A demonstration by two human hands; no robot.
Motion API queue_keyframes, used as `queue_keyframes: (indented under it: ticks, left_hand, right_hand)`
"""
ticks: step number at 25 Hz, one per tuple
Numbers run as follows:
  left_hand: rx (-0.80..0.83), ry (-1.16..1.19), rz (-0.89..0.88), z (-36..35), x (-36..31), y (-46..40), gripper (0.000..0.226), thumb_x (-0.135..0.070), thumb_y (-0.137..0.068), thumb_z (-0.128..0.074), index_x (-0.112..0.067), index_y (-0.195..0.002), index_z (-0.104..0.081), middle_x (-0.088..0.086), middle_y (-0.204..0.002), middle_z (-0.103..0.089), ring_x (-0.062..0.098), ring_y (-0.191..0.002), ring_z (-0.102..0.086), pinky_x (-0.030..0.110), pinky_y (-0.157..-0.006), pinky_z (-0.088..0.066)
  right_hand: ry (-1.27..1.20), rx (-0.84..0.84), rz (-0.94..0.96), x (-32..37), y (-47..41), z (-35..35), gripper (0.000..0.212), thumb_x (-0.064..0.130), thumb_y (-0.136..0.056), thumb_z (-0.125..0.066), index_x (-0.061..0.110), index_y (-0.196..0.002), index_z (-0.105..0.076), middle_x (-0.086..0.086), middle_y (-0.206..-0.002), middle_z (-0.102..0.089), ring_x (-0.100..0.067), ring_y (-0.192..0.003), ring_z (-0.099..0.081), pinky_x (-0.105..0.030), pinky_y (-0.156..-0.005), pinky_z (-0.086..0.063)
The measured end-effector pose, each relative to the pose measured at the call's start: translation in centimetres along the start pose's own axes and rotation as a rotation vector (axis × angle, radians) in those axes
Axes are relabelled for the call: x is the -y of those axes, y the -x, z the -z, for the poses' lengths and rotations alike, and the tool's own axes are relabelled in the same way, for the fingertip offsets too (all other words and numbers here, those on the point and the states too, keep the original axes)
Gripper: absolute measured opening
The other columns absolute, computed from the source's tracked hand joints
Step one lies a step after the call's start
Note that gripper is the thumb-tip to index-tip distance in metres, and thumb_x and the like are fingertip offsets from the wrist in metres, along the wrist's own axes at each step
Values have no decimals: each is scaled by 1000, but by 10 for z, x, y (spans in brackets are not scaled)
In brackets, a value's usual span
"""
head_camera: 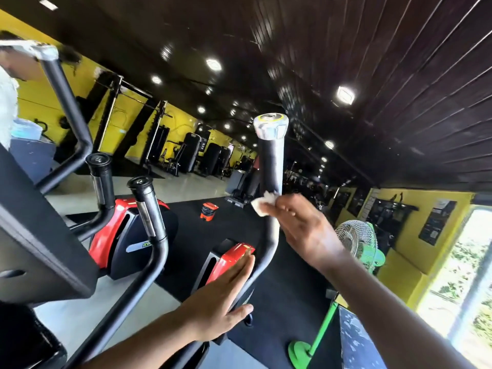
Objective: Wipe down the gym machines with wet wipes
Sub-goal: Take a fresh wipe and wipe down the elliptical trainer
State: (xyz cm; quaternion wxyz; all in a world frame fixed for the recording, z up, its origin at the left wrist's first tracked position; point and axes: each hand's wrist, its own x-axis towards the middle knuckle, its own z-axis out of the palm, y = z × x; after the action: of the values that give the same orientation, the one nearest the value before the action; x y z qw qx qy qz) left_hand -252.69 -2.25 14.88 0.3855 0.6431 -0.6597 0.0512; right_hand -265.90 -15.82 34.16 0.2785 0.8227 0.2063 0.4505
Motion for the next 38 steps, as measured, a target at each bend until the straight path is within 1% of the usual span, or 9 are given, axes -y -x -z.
queue_keyframes:
  ticks: [4, 6, 10, 13, 21, 25, 31, 36, 38]
  left_hand:
    - [-3, 18, 19, -1, 0, 6, 93, -49, -103, -52, -40, -159, 22, -29, -163, 28, -8, -152, 16, 28, -128, -17]
    - [2, 23, 33, 0, -1, 11, 93, -47, -103, -53, -42, -158, 23, -31, -162, 28, -11, -151, 16, 26, -127, -19]
    - [-12, 32, 25, -1, -2, 14, 93, -44, -103, -53, -41, -158, 22, -32, -162, 26, -12, -150, 15, 23, -126, -17]
    - [-2, 35, 32, -2, 0, 14, 92, -43, -104, -53, -38, -159, 20, -31, -163, 26, -11, -150, 17, 21, -127, -9]
    - [28, 38, 65, -2, -1, 16, 89, -40, -106, -53, -34, -158, 20, -30, -161, 26, -15, -147, 20, 8, -120, 2]
    - [19, 63, 64, -4, -1, 16, 90, -38, -105, -56, -33, -159, 16, -29, -162, 22, -15, -147, 18, 6, -119, 1]
    - [4, 65, 60, -10, 11, 30, 94, -37, -103, -58, -29, -162, 15, -23, -167, 21, -9, -152, 13, 15, -124, -9]
    - [-1, 43, 60, -9, 10, 42, 94, -37, -104, -58, -30, -162, 16, -26, -166, 23, -11, -151, 11, 18, -124, -18]
    - [-4, 42, 55, -9, 11, 42, 94, -36, -104, -58, -30, -162, 16, -26, -166, 22, -10, -152, 11, 21, -125, -20]
  right_hand:
    - [-47, 150, -122, 4, 49, -26, 59, -4, -92, -72, 21, -142, -56, -3, -111, -50, -26, -89, -63, -42, -61, -60]
    - [-61, 168, -95, 6, 43, -15, 53, 0, -93, -72, 21, -140, -61, -1, -109, -52, -22, -89, -65, -40, -60, -61]
    - [79, -38, 102, 9, -33, 37, 35, 4, -97, -70, 5, -131, -68, -9, -99, -62, -20, -75, -62, -36, -47, -56]
    - [270, -172, 200, 1, -98, 53, 28, 6, -98, -68, 5, -126, -72, -7, -97, -67, -20, -78, -67, -33, -47, -55]
    - [405, 117, 248, 14, -30, 8, 27, -4, -99, -58, -5, -125, -66, -14, -108, -68, -23, -91, -68, -30, -52, -58]
    - [324, 228, 104, 23, 23, -23, 32, -2, -99, -51, -3, -128, -64, -12, -111, -65, -22, -91, -67, -31, -53, -59]
    - [212, 317, -192, 40, 69, -54, 47, 4, -85, -76, 9, -130, -64, -3, -106, -60, -22, -92, -67, -34, -46, -53]
    - [-434, 363, -474, 39, 80, -50, 27, 15, -100, -63, 16, -126, -71, 2, -103, -67, -17, -80, -70, -39, -71, -60]
    - [-494, 245, -569, 34, 76, -35, 23, 14, -100, -65, 19, -121, -75, 5, -97, -69, -16, -76, -70, -34, -68, -58]
